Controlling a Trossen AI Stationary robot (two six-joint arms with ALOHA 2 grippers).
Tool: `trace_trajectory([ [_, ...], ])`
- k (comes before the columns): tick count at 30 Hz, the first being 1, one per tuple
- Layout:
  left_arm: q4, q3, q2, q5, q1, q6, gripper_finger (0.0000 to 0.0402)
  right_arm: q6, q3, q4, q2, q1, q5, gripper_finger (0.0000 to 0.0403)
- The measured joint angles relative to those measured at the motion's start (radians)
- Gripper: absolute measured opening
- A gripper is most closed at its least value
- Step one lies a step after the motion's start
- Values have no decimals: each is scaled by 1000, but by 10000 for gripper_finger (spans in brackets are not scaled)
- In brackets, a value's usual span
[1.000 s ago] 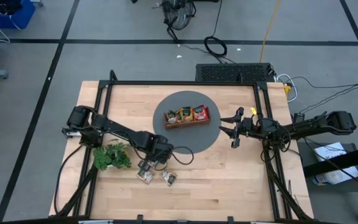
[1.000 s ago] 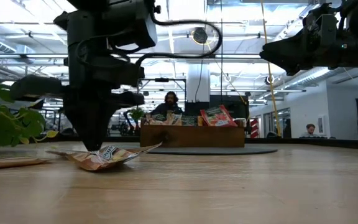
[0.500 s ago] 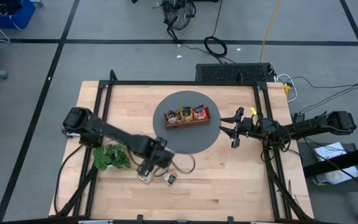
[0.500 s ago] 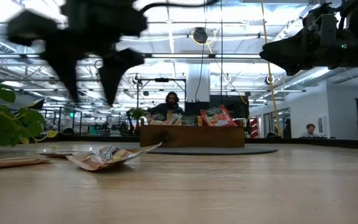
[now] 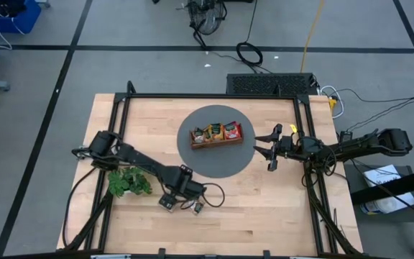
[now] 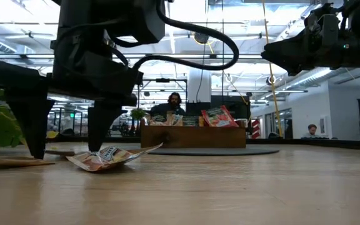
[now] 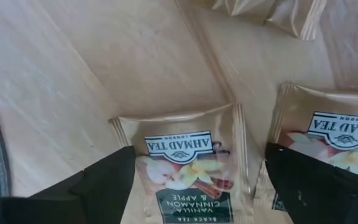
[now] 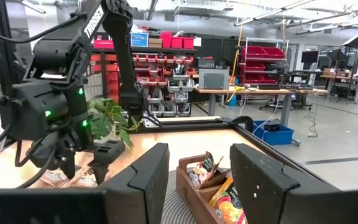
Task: Pick & Place Tea
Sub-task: Put the brown tea bag into the left section of the wooden organizer
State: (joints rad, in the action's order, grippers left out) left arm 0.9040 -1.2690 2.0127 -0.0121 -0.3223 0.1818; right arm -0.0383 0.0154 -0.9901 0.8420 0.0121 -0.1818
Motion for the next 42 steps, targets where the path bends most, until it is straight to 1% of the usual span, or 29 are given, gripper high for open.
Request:
trace_trajectory([
  [4,-20,2,2,8,17,25,342,0,0,0,0,0,0,155],
  [8,-39,1,2,5,26,48,303,0,0,0,0,0,0,155],
  [11,-44,2,2,3,27,48,258,0,0,0,0,0,0,155],
  [14,-49,2,2,3,28,45,203,0,0,0,0,0,0,155],
  [21,-72,2,2,-1,30,45,46,0,0,0,0,0,0,155],
  [22,-72,2,2,-5,30,45,30,0,0,0,0,0,0,155],
  [24,-61,-3,2,-22,28,54,27,0,0,0,0,0,0,155],
  [25,-32,-12,5,-49,25,71,27,0,0,0,0,0,0,155],
  [26,13,-26,8,-98,19,91,27,0,0,0,0,0,0,155],
  [27,69,-42,10,-170,11,110,27,0,0,1,0,0,0,155],
  [30,229,-86,26,-422,-3,170,27,0,0,0,0,0,0,155],
  [33,270,-124,10,-700,-4,251,27,0,0,0,0,0,0,155],
  [34,273,-129,12,-761,1,268,27,0,0,0,0,0,0,155],
  [35,271,-133,17,-794,9,283,27,0,0,1,0,0,0,155],
  [36,264,-139,21,-805,20,302,27,0,0,0,0,0,0,155],
  [42,157,-150,16,-806,115,383,27,0,0,1,0,0,0,155],
])
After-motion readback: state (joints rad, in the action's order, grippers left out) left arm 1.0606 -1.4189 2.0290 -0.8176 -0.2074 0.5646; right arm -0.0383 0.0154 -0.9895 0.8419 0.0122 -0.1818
